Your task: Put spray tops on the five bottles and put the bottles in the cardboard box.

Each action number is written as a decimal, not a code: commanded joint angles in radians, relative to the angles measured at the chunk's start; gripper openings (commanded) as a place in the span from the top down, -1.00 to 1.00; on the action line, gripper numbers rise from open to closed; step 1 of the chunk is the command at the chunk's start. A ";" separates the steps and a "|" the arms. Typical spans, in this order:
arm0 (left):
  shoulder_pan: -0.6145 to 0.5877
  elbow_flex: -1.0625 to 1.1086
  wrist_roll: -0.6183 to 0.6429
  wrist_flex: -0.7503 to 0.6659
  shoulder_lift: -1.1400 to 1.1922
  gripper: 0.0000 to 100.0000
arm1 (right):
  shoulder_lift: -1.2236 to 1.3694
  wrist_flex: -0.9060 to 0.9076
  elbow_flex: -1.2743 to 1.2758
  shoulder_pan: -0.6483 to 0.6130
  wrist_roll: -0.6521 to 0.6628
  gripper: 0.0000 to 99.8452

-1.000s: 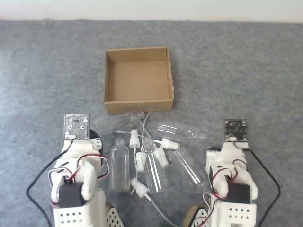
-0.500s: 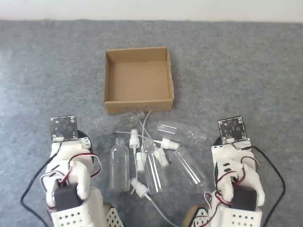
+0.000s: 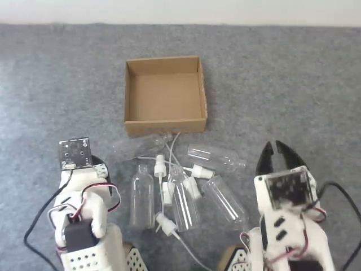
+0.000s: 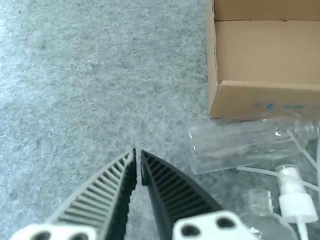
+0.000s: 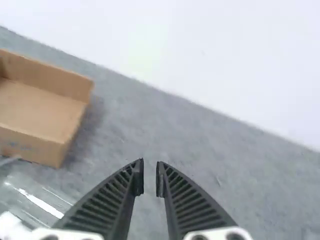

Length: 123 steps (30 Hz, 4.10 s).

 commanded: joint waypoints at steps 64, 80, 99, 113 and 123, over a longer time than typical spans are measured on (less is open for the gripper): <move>-0.081 -0.038 -0.006 -0.003 -0.017 0.50 | 1.382 0.010 -0.427 -0.881 -0.661 0.64; -0.081 -0.038 -0.008 0.003 -0.017 0.49 | 1.491 -0.053 -0.433 -0.881 -0.663 0.58; -0.081 -0.025 -0.009 -0.002 -0.017 0.49 | 1.534 -0.067 -0.400 -0.888 -0.703 0.41; -0.081 -0.025 -0.009 0.000 -0.017 0.49 | 1.600 -0.093 -0.402 -0.908 -0.709 0.42; -0.081 -0.025 -0.009 0.003 -0.017 0.49 | 1.603 -0.096 -0.402 -0.905 -0.704 0.57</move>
